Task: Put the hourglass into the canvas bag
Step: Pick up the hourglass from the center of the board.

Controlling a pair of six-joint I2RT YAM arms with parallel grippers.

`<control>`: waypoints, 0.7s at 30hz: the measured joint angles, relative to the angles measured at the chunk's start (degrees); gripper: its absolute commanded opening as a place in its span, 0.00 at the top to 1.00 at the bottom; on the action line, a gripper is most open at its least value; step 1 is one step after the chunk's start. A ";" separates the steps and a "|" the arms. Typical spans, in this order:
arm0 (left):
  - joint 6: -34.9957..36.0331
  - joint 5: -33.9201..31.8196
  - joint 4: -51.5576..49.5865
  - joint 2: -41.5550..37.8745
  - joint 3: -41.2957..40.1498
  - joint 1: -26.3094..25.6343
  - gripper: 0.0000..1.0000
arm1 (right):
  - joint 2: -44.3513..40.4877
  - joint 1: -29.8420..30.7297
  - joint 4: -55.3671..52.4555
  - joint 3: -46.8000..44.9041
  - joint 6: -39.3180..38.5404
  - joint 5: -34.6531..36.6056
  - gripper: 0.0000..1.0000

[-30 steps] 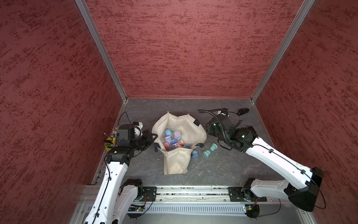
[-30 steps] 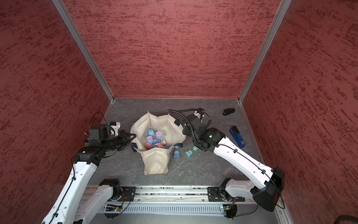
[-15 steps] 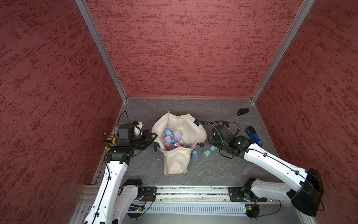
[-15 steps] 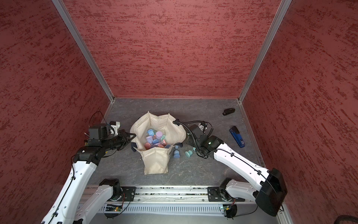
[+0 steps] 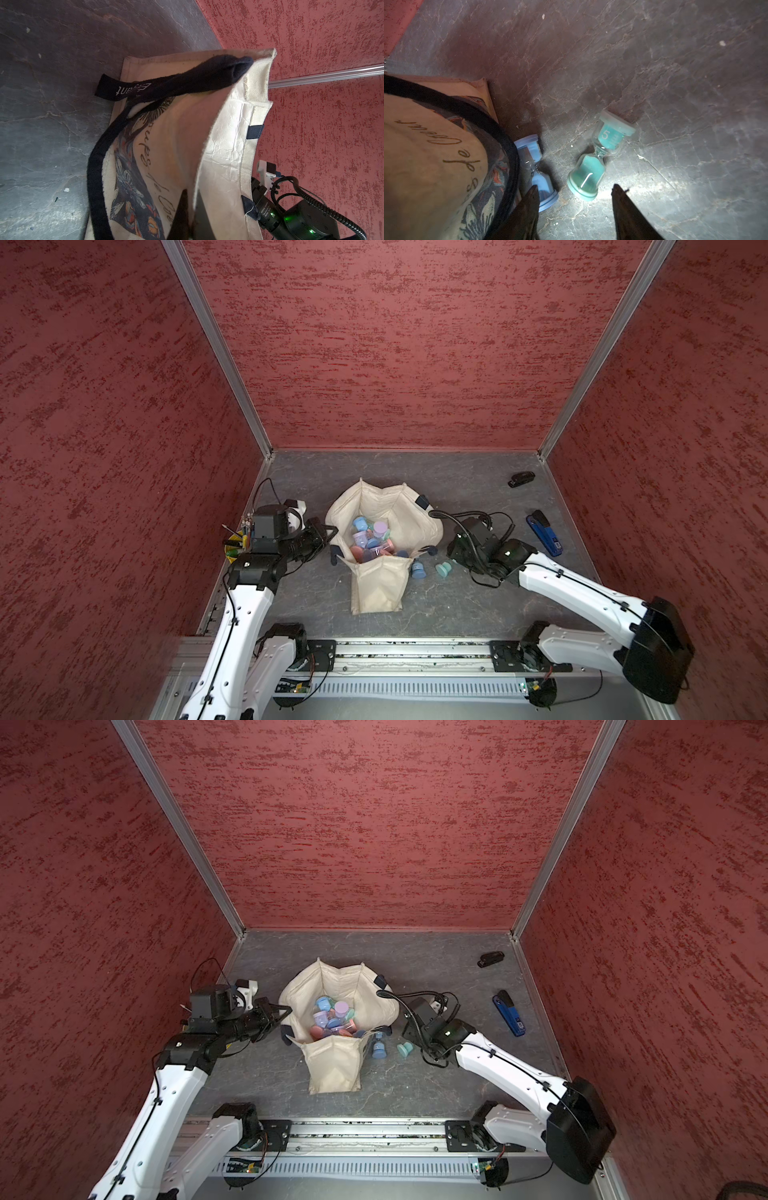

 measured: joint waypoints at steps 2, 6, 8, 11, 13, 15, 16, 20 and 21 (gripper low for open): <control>0.04 0.04 0.00 0.00 0.00 0.02 1.00 | 0.09 0.00 0.83 -0.66 0.50 -0.70 0.42; 0.11 0.07 0.02 0.00 -0.04 0.07 1.00 | 0.04 0.00 2.14 -1.99 1.36 -1.51 0.43; 0.11 0.09 0.07 -0.02 -0.09 0.09 1.00 | 0.04 0.00 2.58 -2.58 1.77 -1.88 0.43; 0.11 0.11 0.35 -0.11 -0.39 0.13 1.00 | 0.07 0.00 3.34 -3.63 2.38 -2.67 0.43; 0.11 0.20 0.44 -0.28 -0.61 0.26 1.00 | 0.09 0.00 3.69 -4.26 2.86 -3.04 0.42; 0.11 0.28 0.44 -0.52 -0.76 0.33 1.00 | 0.42 0.00 3.98 -4.59 3.37 -3.41 0.41; 0.11 0.28 0.42 -0.57 -0.79 0.33 1.00 | 0.72 0.00 4.22 -4.70 3.65 -3.56 0.40; 0.13 0.31 0.42 -0.70 -0.85 0.33 1.00 | 2.14 0.00 4.87 -4.96 4.61 -3.85 0.37; 0.11 0.31 0.42 -0.74 -0.85 0.33 1.00 | 2.51 0.00 5.05 -5.09 4.92 -3.93 0.37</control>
